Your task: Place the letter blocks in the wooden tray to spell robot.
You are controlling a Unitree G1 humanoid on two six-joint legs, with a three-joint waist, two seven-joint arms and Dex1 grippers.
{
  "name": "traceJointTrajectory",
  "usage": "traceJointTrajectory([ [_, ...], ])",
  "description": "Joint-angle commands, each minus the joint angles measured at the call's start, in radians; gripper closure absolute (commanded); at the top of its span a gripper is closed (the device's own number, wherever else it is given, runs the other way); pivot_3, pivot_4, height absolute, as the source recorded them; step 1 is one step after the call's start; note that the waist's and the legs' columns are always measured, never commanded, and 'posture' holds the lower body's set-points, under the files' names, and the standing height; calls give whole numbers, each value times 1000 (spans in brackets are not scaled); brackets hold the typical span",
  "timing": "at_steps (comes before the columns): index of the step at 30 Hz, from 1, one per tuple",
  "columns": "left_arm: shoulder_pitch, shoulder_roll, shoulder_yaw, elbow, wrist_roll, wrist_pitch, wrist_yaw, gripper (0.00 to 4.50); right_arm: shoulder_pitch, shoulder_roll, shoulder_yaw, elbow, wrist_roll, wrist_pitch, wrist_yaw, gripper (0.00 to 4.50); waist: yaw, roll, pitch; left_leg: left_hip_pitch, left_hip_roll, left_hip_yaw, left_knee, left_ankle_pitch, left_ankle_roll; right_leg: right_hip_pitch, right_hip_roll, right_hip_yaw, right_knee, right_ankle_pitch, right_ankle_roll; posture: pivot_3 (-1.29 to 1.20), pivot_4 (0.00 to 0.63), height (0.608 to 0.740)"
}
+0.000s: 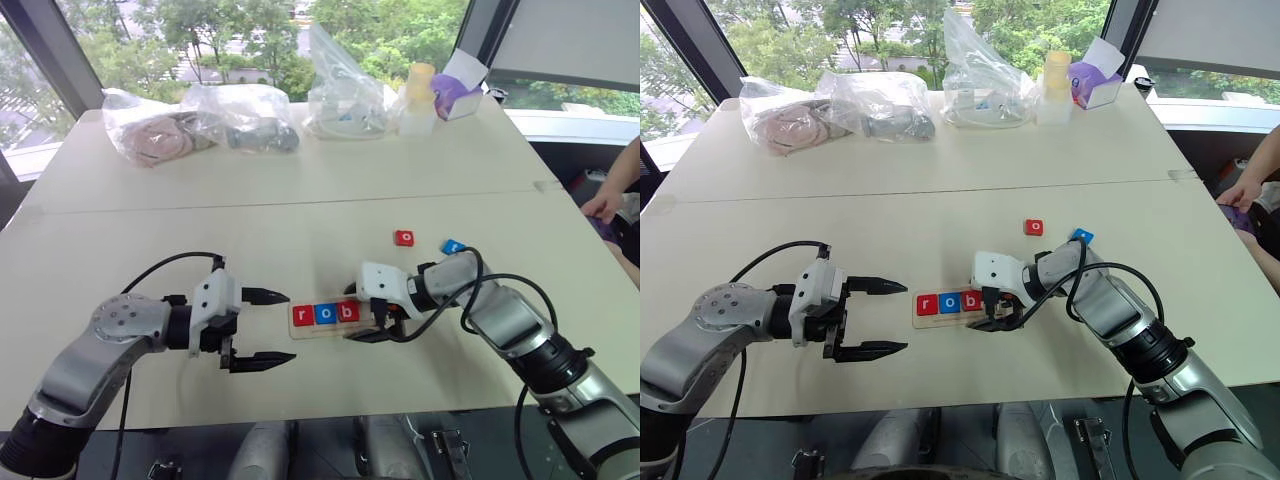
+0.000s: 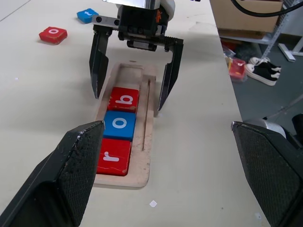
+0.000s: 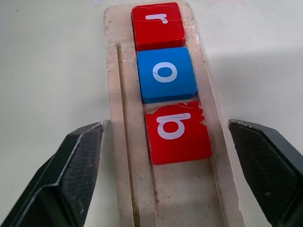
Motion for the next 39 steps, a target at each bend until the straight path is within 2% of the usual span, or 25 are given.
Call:
traceJointTrajectory([
  [1, 5, 1, 14, -44, -11, -2, 3, 0, -32, -4, -40, -44, 18, 1, 2, 37, 0, 0, 0, 0, 0, 0, 0, 0, 0, 0, 0, 0, 0, 0, 0, 0, 150, 740],
  [5, 18, 4, 20, -55, -13, 1, 9, 0, -62, 1, -159, -89, 95, 89, -35, 37, 0, 0, 0, 0, 0, 0, 0, 0, 0, 0, 0, 0, 0, 0, 0, 0, 150, 740],
  [7, 23, 4, 23, -60, -16, 4, 13, 0, -91, 32, -238, -65, 126, 148, -103, 37, 0, 0, 0, 0, 0, 0, 0, 0, 0, 0, 0, 0, 0, 0, 0, 0, 150, 740],
  [10, 29, 2, 25, -64, -17, 4, 18, 0, -153, 103, -353, 47, 121, 242, -276, 37, -1, 0, 0, 0, 0, 0, 0, 0, 0, 0, 0, 0, 0, 0, 0, 0, 150, 740],
  [14, 26, -4, 17, -63, -15, 3, 23, 0, -202, 204, -434, 200, 43, 359, -560, 37, 3, 0, 0, 0, 0, 0, 0, 0, 0, 0, 0, 0, 0, 0, -1, 0, 150, 740],
  [18, 16, -9, 8, -56, -12, 1, 23, 0, -213, 324, -513, 245, 3, 425, -795, 37, -1, 0, 0, -2, -1, 1, -2, 0, -1, -4, -1, 2, 1, 0, -1, 0, 150, 740],
  [20, 10, -10, 4, -52, -10, 0, 23, 0, -199, 369, -520, 235, -12, 450, -868, 37, -5, 0, 0, -3, -1, 1, -3, 1, -1, -7, 0, 3, 2, 1, -1, 0, 150, 740],
  [26, 1, -15, -1, -49, -8, 0, 23, 0, -139, 444, -507, 174, -25, 521, -975, 37, -4, 1, 0, -4, -1, 2, -4, 1, -2, -10, 1, 3, 4, 1, -1, 0, 150, 740],
  [32, 3, -17, -3, -51, -6, -2, 27, 0, -100, 463, -497, 121, -14, 574, -1004, 37, -5, 1, 0, -4, -1, 2, -3, 1, -2, -9, 1, 3, 4, 1, -1, 0, 150, 740],
  [39, 0, -24, -7, -50, -2, -5, 31, 0, -133, 529, -618, 177, 25, 638, -1068, 37, -7, 1, -1, -4, 0, 2, -3, 1, -2, -9, 2, 3, 5, 1, -1, 0, 150, 740],
])
